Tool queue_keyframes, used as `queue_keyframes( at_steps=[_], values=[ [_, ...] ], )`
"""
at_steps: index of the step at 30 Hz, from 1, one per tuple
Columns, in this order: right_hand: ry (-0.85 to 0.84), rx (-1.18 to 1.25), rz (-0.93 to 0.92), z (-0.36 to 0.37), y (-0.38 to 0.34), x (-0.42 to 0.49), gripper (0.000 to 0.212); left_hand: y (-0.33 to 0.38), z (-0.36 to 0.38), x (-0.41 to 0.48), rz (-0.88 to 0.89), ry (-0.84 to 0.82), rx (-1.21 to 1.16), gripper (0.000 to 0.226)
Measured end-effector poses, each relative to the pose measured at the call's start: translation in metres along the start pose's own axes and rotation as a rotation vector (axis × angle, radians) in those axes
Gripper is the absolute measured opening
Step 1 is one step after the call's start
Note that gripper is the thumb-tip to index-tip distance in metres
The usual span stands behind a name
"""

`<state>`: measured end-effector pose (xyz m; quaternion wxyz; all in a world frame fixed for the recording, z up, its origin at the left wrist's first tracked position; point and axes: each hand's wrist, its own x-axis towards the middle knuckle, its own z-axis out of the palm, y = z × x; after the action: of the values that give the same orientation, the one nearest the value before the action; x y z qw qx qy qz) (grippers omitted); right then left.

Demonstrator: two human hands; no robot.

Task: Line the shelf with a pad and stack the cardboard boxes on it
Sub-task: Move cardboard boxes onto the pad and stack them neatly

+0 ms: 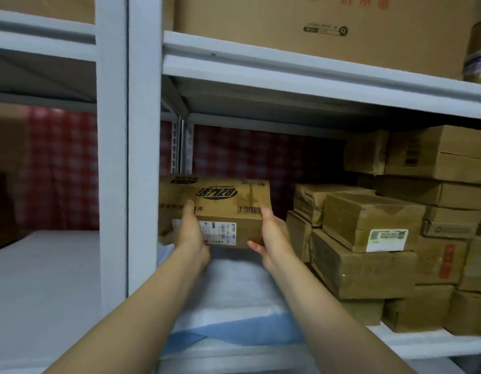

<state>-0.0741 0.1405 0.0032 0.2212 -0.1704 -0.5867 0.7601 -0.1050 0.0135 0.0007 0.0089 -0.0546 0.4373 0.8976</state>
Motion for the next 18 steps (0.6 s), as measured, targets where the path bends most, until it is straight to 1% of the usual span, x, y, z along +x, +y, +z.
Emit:
queue_keyframes(
  at_steps=[1,2,3,4,5,6,7,9,11,12,15,18],
  values=[
    [0.021,-0.003,-0.013,0.004,-0.001,0.012,0.051,0.0,0.004,0.013,0.025,0.036,-0.009,0.036],
    [0.036,-0.003,-0.017,0.009,-0.001,0.028,0.05,-0.003,0.006,0.038,0.07,0.069,-0.004,0.058],
    [0.047,-0.003,-0.02,0.013,-0.002,0.042,0.048,-0.006,0.007,0.059,0.08,0.136,-0.01,0.083],
    [0.054,0.002,-0.023,0.015,-0.003,0.054,0.047,-0.006,0.006,0.069,0.101,0.239,0.026,0.099],
    [0.056,0.006,-0.019,0.018,-0.005,0.067,0.047,-0.007,0.009,0.076,0.16,0.371,0.084,0.101],
    [0.06,0.011,-0.013,0.019,-0.007,0.076,0.046,-0.006,0.013,0.08,0.23,0.483,0.167,0.095],
    [0.066,0.013,-0.006,0.021,-0.009,0.088,0.043,-0.006,0.017,0.083,0.302,0.559,0.224,0.087],
    [0.093,0.006,-0.005,0.025,-0.011,0.107,0.042,-0.009,0.026,0.087,0.337,0.615,0.279,0.076],
    [0.154,-0.044,-0.033,0.029,-0.011,0.126,0.048,-0.013,0.034,0.101,0.36,0.604,0.329,0.072],
    [0.177,-0.064,-0.041,0.029,-0.009,0.133,0.049,-0.014,0.036,0.106,0.341,0.58,0.341,0.071],
    [0.192,-0.081,-0.039,0.036,-0.001,0.147,0.048,-0.017,0.038,0.128,0.326,0.521,0.364,0.067],
    [0.222,-0.151,-0.026,0.048,0.019,0.166,0.061,-0.018,0.035,0.147,0.299,0.45,0.398,0.072]
  ],
)
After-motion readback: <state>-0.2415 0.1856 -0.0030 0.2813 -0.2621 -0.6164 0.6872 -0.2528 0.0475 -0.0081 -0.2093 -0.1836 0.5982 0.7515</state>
